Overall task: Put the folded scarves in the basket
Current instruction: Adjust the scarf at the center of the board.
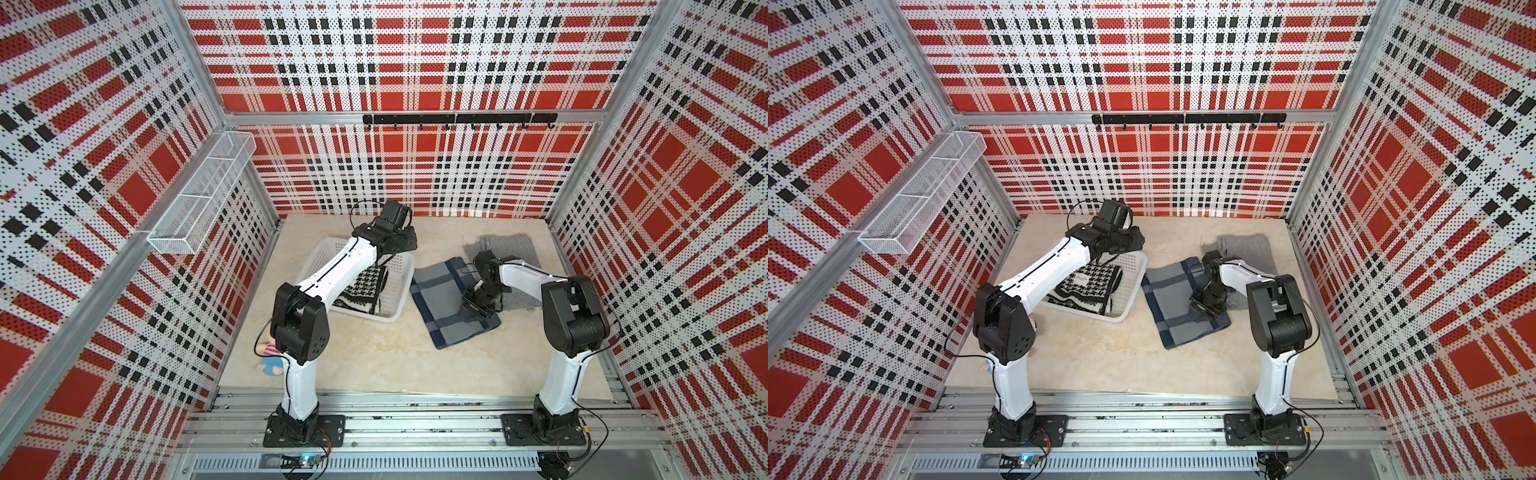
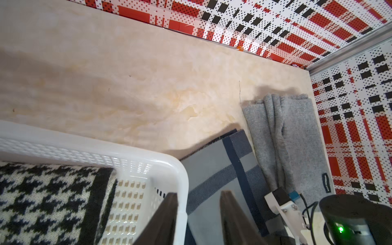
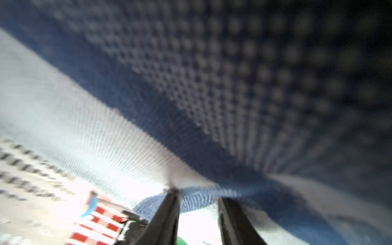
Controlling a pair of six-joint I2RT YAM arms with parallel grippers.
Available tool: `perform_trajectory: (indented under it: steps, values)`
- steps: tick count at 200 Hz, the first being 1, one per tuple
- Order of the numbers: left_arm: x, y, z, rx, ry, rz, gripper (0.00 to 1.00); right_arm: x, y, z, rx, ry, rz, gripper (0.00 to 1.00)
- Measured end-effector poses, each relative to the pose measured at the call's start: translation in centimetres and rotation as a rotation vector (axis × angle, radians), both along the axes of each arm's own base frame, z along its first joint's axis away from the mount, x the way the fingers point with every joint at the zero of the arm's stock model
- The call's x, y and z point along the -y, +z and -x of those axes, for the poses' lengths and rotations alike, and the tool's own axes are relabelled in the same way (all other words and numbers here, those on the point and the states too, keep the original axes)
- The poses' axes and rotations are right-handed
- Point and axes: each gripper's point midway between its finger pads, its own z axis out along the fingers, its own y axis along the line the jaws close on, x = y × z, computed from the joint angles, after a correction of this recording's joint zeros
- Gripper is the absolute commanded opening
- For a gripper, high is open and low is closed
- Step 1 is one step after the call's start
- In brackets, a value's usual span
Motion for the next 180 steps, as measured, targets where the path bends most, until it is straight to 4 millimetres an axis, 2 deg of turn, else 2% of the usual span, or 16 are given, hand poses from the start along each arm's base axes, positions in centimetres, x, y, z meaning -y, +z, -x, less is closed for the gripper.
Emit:
perform_trajectory:
  steps: [19, 34, 44, 58, 68, 80, 81, 96, 109, 125, 142, 165, 180]
  values:
    - [0.2, 0.3, 0.2, 0.011, -0.008, -0.005, 0.39, 2.7, 0.2, 3.2, -0.041, 0.002, 0.082, 0.37]
    - [0.2, 0.4, 0.3, 0.014, -0.009, -0.008, 0.39, 5.0, 0.5, 4.7, -0.072, -0.015, 0.157, 0.39]
    - [0.3, 0.5, 0.3, 0.016, -0.011, -0.011, 0.39, 5.9, 1.0, 4.5, -0.062, -0.020, 0.195, 0.41]
    - [0.4, 0.5, 0.4, 0.018, -0.014, -0.013, 0.39, 6.1, 2.2, 2.8, -0.008, -0.013, 0.220, 0.41]
    - [0.4, 0.5, 0.4, 0.018, -0.014, -0.015, 0.39, 5.2, 3.3, 0.9, 0.056, 0.011, 0.218, 0.41]
    - [0.5, 0.5, 0.4, 0.019, -0.017, -0.015, 0.39, 3.2, 4.6, -1.6, 0.130, 0.058, 0.202, 0.41]
    - [0.5, 0.5, 0.4, 0.020, -0.018, -0.017, 0.39, 2.5, 4.9, -2.4, 0.154, 0.073, 0.195, 0.40]
    - [0.6, 0.5, 0.5, 0.021, -0.024, -0.019, 0.38, -0.2, 5.4, -4.8, 0.215, 0.132, 0.163, 0.39]
    - [0.8, 0.5, 0.6, 0.022, -0.031, -0.021, 0.38, -2.5, 4.7, -6.5, 0.237, 0.180, 0.131, 0.37]
    - [1.0, 0.3, 0.8, 0.021, -0.037, -0.024, 0.38, -4.2, 2.6, -7.0, 0.212, 0.226, 0.099, 0.36]
    - [1.0, 0.0, 1.0, 0.014, -0.042, -0.030, 0.38, -5.1, 0.1, -6.1, 0.147, 0.287, 0.069, 0.35]
    - [0.9, -0.6, 1.3, 0.000, -0.050, -0.037, 0.38, -6.2, 0.2, -5.3, 0.145, 0.377, 0.032, 0.38]
    - [0.9, -0.8, 1.6, -0.005, -0.058, -0.038, 0.40, -7.3, 0.2, -3.7, 0.148, 0.453, 0.019, 0.43]
